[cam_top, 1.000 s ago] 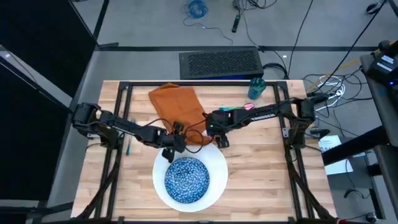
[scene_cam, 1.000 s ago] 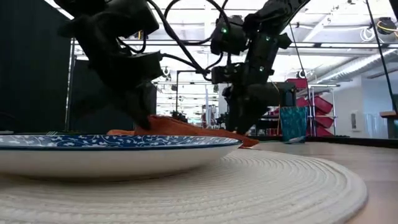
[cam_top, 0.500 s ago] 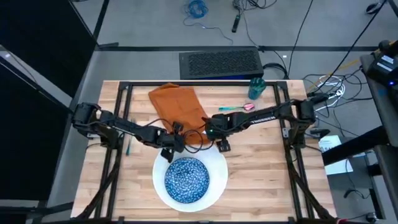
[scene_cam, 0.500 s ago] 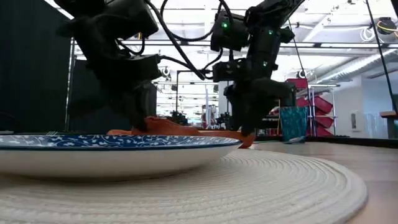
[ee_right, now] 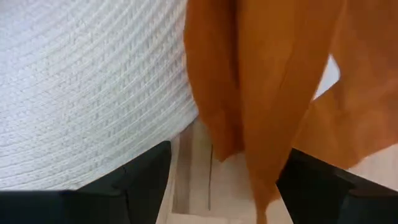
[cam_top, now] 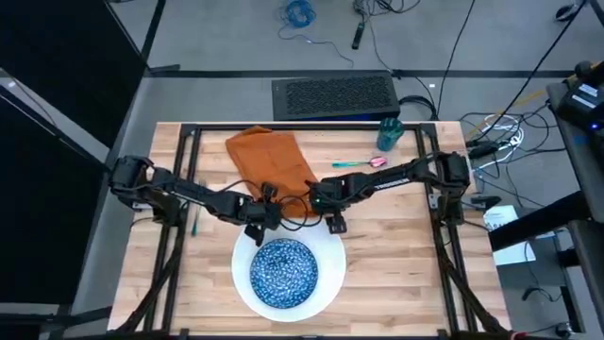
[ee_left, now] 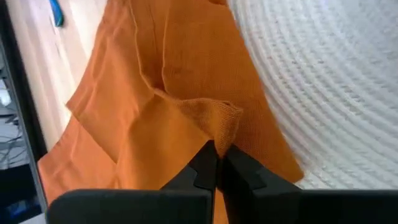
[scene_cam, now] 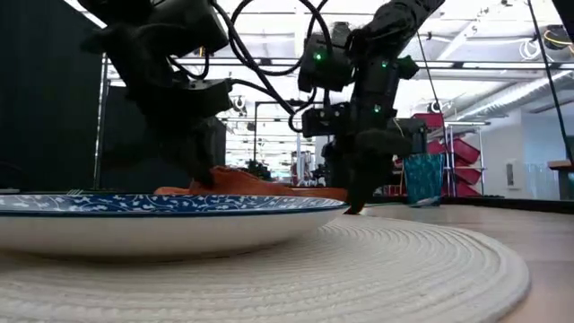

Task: Set table place
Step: Fold the orange table napkin

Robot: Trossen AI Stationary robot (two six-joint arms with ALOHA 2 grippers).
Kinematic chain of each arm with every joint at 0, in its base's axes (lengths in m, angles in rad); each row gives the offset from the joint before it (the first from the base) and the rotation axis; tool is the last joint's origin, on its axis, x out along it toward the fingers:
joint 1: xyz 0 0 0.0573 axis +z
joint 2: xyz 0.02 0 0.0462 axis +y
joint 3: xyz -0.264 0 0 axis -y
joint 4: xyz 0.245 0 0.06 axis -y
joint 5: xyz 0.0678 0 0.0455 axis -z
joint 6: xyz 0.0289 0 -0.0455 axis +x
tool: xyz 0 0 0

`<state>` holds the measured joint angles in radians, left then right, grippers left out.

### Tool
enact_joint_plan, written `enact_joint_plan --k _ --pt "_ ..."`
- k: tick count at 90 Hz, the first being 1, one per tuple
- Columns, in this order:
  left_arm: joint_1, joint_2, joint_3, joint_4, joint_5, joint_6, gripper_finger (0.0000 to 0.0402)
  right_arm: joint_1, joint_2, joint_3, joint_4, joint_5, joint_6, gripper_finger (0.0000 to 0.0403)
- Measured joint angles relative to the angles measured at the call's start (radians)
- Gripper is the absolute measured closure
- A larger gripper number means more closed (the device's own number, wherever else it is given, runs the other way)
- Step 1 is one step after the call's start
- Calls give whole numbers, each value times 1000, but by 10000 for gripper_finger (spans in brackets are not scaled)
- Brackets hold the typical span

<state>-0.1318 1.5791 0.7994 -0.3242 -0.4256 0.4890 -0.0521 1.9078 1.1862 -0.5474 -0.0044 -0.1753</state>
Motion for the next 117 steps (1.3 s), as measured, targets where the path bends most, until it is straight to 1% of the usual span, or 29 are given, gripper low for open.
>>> enact_joint_plan --k 20,35,48,77,82,87,92,98,101,108,117 --pt "10 0 0 0 -3 15 401 -6 0 0 16 16 0 152" --pt "23 -5 0 -2 -5 19 401 -21 0 0 23 33 -6 180" --pt "29 -18 0 3 -58 18 401 -26 0 0 29 34 -16 202" --pt "48 -66 0 0 -61 15 401 -26 0 0 97 30 -14 233" --pt "49 -76 0 -2 -61 15 401 -26 0 0 97 29 -14 246" --pt "49 -79 0 4 -61 15 401 -26 0 0 95 29 -15 268" --pt "49 -79 0 0 -61 15 401 -26 0 0 94 29 -19 305" --pt "49 -79 0 -4 -61 14 401 -26 0 0 93 29 -31 366" --pt "49 -79 0 -3 -61 14 401 -26 0 0 91 29 -42 384" --pt "49 -79 0 -3 -61 14 401 -26 0 0 84 29 -51 397" --pt "49 -78 0 -3 -61 14 401 -29 0 0 50 29 -68 401"
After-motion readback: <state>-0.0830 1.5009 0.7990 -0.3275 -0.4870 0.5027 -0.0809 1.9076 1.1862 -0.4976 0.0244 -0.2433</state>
